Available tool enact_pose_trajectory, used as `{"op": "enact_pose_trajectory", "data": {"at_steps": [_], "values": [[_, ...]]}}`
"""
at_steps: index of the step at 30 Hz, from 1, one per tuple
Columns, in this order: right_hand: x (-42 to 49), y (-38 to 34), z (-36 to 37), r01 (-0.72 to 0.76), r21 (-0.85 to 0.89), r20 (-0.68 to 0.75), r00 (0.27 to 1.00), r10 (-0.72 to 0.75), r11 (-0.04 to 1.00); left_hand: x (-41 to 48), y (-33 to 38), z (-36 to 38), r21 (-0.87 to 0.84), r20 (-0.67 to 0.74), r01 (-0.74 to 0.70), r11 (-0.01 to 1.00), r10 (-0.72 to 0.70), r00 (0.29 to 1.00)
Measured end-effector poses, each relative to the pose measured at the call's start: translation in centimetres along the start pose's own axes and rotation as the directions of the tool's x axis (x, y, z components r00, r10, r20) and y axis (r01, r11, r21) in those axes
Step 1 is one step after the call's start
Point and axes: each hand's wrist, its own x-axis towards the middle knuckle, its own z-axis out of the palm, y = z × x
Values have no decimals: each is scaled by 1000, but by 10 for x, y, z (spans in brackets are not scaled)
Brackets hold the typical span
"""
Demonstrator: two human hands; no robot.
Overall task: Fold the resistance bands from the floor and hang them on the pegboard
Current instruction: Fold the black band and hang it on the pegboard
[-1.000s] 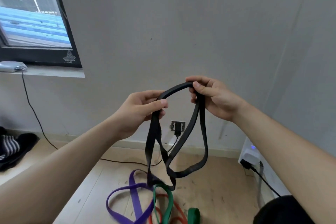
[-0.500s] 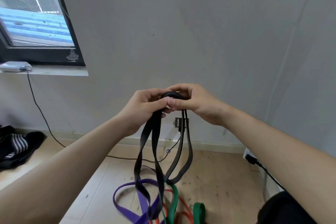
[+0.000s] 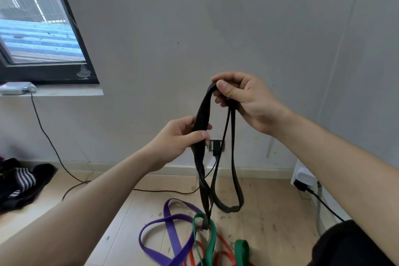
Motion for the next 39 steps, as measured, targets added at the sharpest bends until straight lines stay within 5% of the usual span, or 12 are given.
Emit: {"op": "enact_pose_trajectory", "data": {"at_steps": [10,16,28,36,39], "values": [[3,4,-39,-93,32,-90,991,96,995,3,9,0,-129,-270,-138,982,99,958],[-4,8,-37,-165,-91,22,986,167,982,0,16,3,-37,-320,-81,996,65,945],[-12,14,-8,-115,-372,211,956,204,921,-5,16,0,131,-200,-41,991,67,978],[-11,14,-12,-291,-109,218,926,309,950,-6,17,-5,-39,-173,-15,999,8,985],[-10,13,-12,-300,-44,212,929,302,953,-7,16,-3,76,-187,-39,996,52,981]]}}
